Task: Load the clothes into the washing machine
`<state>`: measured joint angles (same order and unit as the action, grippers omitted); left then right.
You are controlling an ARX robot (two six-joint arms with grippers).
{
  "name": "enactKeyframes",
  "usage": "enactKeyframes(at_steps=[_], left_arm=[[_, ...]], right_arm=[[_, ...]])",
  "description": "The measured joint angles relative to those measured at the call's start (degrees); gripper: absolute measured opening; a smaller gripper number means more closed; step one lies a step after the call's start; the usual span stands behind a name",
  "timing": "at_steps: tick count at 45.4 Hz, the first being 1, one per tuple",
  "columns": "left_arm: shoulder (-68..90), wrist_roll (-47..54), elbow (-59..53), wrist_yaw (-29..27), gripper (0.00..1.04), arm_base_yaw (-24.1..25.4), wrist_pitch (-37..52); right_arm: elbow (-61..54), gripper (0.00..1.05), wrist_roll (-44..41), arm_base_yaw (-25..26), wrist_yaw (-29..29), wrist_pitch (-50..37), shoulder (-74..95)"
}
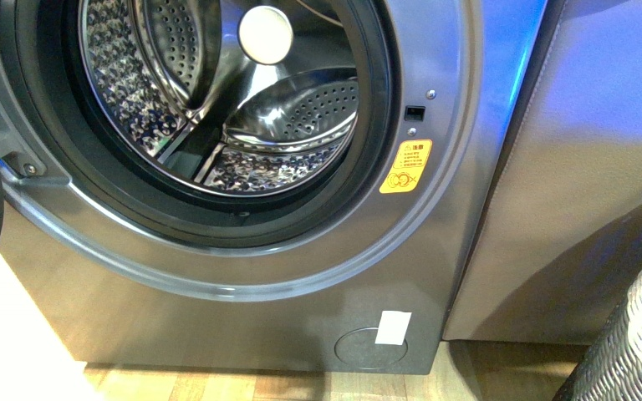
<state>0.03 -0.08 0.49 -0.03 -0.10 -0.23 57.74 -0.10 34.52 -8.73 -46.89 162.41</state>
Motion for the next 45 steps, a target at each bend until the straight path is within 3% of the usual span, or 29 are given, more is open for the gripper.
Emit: enactKeyframes(at_steps=[18,33,45], left_arm=[[0.0,0.0,0.0,0.0,0.98,0.0,0.0],[0.0,0.0,0.0,0.0,0.98,0.0,0.0],[0.0,0.0,0.0,0.0,0.98,0.0,0.0]], right_arm=[[-10.1,0.04,1.9,-0.9,-4.3,-5.3,-13.7],[-23.0,0.04,1.4,-0.4,-9.1,-15.1,-28.4],[-31.7,0.04,2.3,1.7,-14.8,-14.3,-46.3]])
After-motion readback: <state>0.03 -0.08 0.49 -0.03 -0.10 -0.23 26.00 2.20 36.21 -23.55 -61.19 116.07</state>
